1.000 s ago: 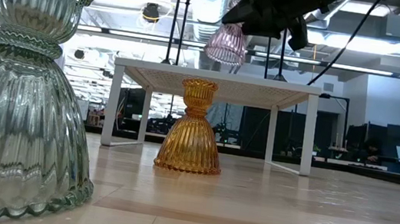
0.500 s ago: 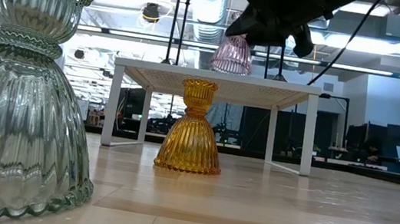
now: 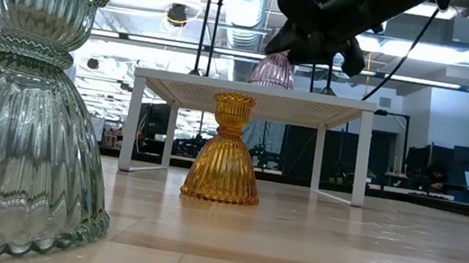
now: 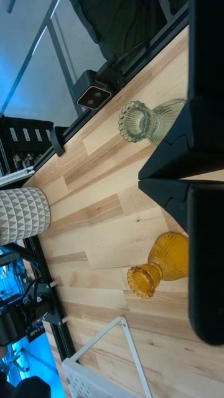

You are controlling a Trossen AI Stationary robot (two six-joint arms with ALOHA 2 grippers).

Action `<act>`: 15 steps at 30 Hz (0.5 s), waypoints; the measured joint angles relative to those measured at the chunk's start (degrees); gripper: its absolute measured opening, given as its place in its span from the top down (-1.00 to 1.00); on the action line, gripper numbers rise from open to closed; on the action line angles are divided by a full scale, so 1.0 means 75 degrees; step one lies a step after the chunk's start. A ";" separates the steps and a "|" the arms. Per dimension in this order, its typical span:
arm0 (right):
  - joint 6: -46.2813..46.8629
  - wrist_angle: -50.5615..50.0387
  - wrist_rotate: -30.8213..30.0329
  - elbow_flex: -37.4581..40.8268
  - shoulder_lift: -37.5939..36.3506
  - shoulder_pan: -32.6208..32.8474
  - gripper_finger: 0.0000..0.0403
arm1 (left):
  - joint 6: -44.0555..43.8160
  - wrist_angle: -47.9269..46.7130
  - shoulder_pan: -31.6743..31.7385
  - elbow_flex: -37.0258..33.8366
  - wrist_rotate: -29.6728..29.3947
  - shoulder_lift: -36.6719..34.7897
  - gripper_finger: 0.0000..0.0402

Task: Pick & Place candle stick holders
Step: Put the purple candle holder on the shelf

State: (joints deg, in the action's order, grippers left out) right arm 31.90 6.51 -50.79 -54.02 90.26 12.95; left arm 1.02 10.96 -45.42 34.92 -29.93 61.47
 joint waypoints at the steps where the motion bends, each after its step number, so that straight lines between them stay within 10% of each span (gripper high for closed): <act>1: 0.0005 -0.0007 0.0021 0.0000 -0.0003 0.0000 0.38 | 0.0000 0.0000 -0.0001 0.0000 0.0000 0.0000 0.97; 15: -0.0021 -0.0038 0.0394 0.0000 -0.0006 0.0000 0.20 | -0.0085 0.0000 0.0000 0.0000 0.0002 -0.0002 0.97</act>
State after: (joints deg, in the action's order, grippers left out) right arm 31.75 6.23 -47.83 -54.02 90.21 12.95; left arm 0.38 10.96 -45.42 34.92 -29.92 61.46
